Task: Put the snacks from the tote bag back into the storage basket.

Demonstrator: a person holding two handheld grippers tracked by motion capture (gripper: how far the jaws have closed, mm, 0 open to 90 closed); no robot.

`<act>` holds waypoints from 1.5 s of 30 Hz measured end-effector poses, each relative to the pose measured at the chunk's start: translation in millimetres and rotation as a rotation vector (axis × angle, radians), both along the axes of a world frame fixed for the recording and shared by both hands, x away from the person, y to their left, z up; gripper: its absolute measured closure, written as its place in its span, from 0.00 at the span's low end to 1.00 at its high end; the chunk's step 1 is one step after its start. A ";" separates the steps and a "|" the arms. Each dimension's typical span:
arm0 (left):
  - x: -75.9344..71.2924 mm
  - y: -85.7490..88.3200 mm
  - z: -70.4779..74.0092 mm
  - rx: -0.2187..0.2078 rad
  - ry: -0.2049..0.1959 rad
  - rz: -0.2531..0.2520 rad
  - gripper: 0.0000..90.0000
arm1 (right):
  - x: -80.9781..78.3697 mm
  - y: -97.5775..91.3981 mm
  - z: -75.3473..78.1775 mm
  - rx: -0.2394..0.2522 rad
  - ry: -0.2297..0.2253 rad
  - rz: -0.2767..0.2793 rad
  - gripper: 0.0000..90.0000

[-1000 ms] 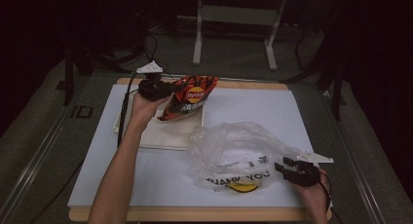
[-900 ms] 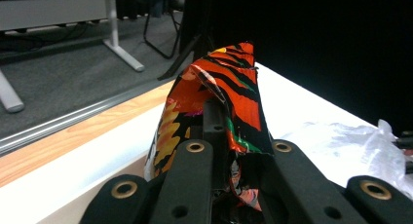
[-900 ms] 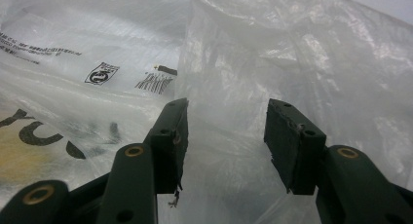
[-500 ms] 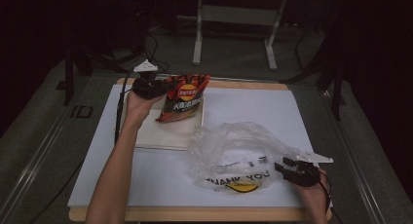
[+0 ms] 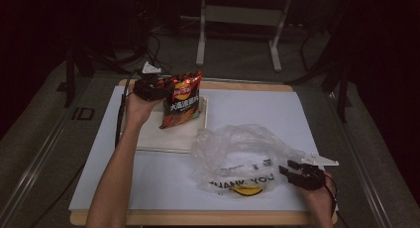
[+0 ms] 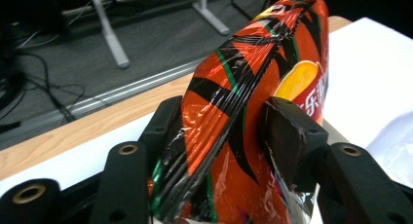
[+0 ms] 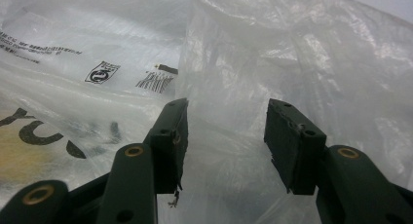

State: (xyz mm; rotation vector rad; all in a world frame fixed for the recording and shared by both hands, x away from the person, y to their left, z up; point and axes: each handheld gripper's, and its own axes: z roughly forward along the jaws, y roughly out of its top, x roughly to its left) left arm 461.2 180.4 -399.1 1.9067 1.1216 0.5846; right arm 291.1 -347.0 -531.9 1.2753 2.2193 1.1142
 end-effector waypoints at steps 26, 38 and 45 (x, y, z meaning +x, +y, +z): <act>-3.6 0.2 -3.0 0.175 -0.042 0.252 0.25 | -0.6 0.1 -0.5 -0.002 0.003 0.001 0.57; -1.0 2.3 -11.5 0.154 -0.018 0.253 0.28 | -0.5 0.6 -1.2 -0.002 0.004 0.003 0.57; -4.1 1.1 -9.4 0.133 -0.038 0.265 0.29 | -0.4 0.0 -1.4 0.003 0.006 0.003 0.56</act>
